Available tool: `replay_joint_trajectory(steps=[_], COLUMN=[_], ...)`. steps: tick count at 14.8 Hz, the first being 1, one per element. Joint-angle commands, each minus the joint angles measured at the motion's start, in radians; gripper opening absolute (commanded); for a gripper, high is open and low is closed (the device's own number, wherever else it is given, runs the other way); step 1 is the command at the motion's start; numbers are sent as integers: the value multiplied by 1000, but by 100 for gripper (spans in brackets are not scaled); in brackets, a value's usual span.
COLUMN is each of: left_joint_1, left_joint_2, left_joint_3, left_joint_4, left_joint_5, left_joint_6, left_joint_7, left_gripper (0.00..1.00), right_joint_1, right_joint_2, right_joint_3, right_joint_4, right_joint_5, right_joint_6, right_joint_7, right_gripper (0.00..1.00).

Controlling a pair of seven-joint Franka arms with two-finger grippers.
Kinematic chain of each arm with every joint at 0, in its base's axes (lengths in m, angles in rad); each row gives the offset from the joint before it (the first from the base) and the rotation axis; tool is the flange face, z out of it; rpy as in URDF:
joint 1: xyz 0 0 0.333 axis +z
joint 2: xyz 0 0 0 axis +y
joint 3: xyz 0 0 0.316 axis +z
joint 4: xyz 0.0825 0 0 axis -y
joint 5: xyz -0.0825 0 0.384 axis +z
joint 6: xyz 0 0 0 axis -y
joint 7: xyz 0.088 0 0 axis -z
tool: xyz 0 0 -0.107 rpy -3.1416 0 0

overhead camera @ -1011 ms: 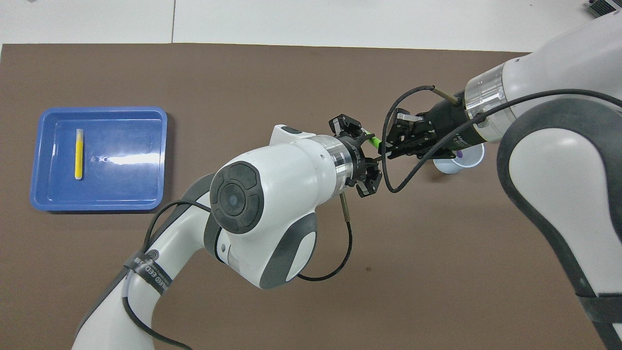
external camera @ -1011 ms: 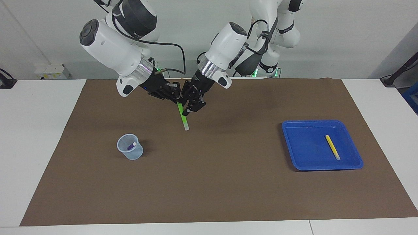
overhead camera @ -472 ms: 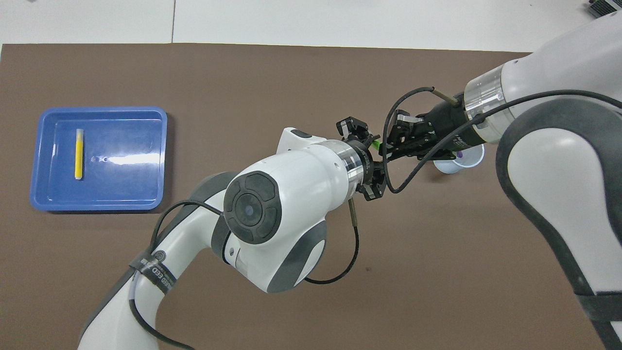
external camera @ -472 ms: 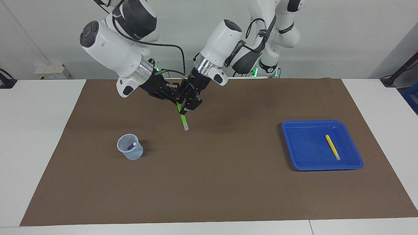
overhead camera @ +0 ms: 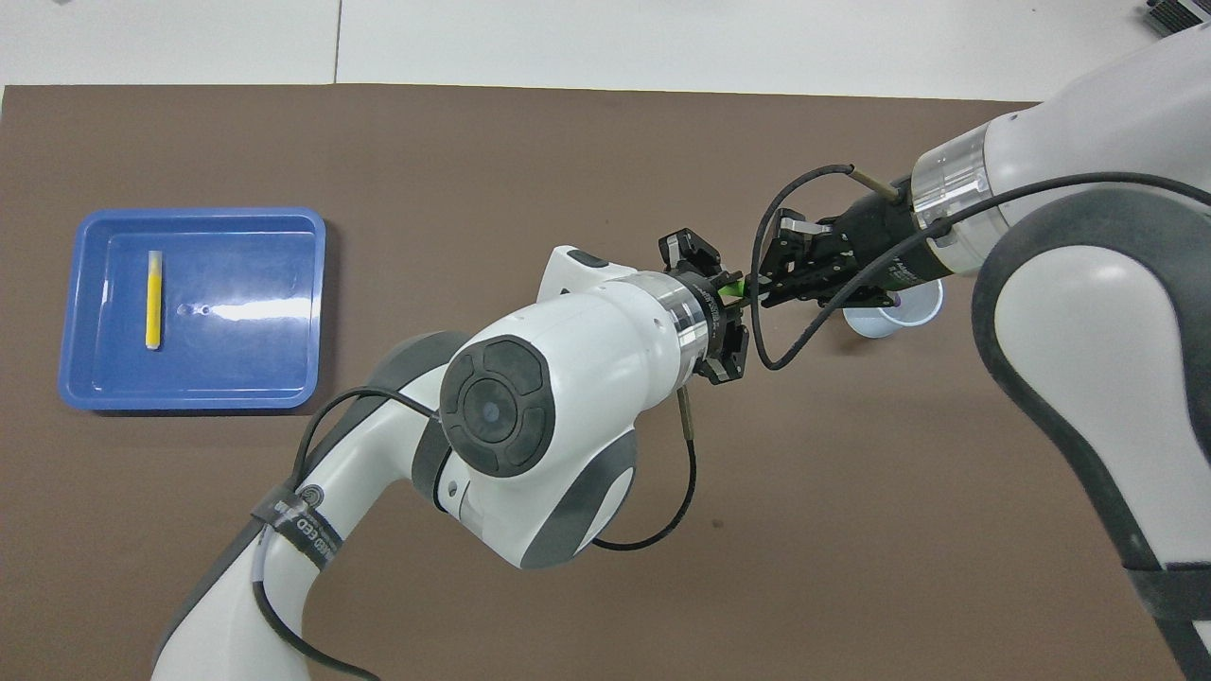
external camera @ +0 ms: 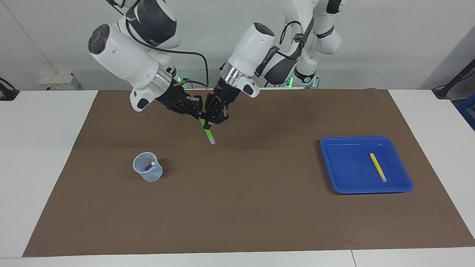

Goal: Right arm passes pens to left for tray arrangement
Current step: 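Open the right gripper and carry the green pen toward the tray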

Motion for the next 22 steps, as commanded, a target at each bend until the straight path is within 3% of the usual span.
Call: replay_joint_trajectory(steps=[1,3,4,6,9,10,11,14,18,22], left_joint_1=[-19,-19,-19,-19,-16,-10,-4,27,53,125], left_joint_2=[15,15,15,17,20,20,18,15,7,3], left_joint_3=[4,4,4,2,2,2,2,-2,-2,-7], left_joint_4=[25,25,34,46,56,56,56,51,42,36], left_joint_5=[26,38,41,78,107,122,124,110,109,91], left_joint_6=[-6,-12,-13,-17,-36,-49,-73,-147,-184,-300], left_joint_7=[-23,-23,-22,-22,-4,16,47,223,314,482], left_gripper=[0,0,0,0,0,0,0,0,0,0], right_joint_1=[0,0,0,0,0,-2,-2,-16,-61,-129], right_joint_2=[-12,-12,-12,-12,-12,-12,-12,-12,-35,-56], right_joint_3=[14,14,14,14,14,14,12,12,4,4], right_joint_4=[-12,-12,-12,-12,-12,-12,-10,1,2,-18], right_joint_5=[11,9,11,11,9,8,5,-47,-110,-187], right_joint_6=[21,24,24,24,24,24,23,15,4,-17], right_joint_7=[3,12,15,12,6,0,-2,-26,-89,-150], right_gripper=[13,44,69,74,74,79,100,100,100,100])
